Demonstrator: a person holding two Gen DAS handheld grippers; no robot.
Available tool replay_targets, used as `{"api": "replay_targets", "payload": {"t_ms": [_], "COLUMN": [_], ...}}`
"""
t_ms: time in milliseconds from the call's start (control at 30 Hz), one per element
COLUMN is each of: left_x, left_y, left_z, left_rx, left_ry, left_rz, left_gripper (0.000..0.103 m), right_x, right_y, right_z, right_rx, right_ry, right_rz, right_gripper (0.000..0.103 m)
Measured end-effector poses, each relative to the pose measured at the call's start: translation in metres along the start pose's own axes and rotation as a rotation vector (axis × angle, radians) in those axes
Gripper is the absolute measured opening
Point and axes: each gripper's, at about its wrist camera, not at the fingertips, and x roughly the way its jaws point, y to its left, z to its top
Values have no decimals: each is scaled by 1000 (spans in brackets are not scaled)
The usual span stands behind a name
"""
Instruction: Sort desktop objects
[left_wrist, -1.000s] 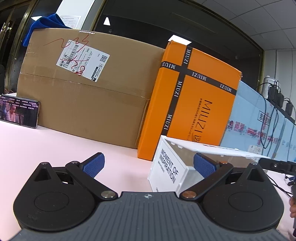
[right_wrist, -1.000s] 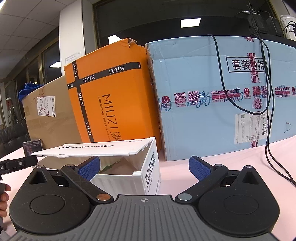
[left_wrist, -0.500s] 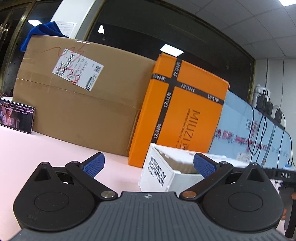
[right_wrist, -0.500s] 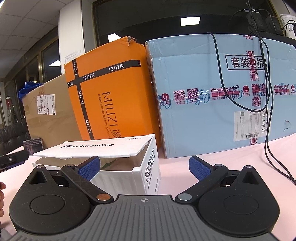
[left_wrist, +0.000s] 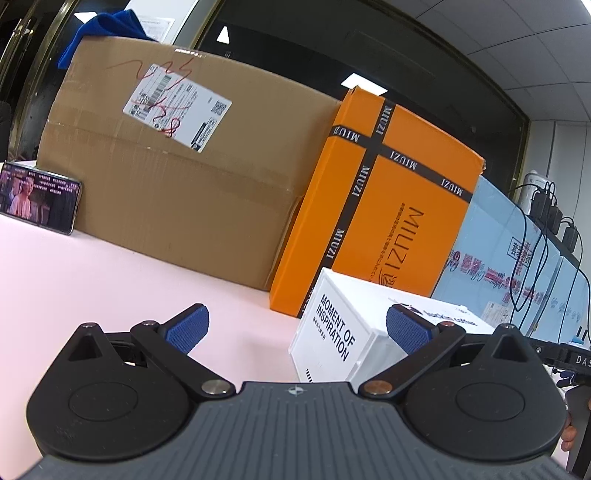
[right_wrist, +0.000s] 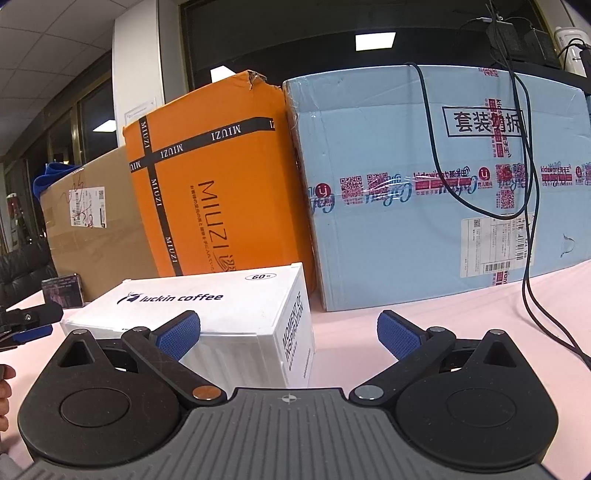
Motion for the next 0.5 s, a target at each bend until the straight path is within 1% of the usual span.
{"api": "replay_targets", "payload": {"t_ms": [133,333,433,500], "left_x": [0,0,-2,-3], "left_y": [1,3,3,1], "left_z": [0,2,4,5], "left_rx": [-4,-10,7,34], "left_ry": [-6,-23,-51,-72], "left_rz": [15,34,69,108], "left_gripper": [103,103,103,103], "right_x": [-2,-20,-29,-34], "right_y": [0,-5,-11,-15], "right_z": [0,3,3,2], "right_rx": [-3,5,19,31], "right_ry": [-19,-148,-205,-233], "right_rz": [-10,-29,-54,-78], "right_gripper": [103,103,103,103]}}
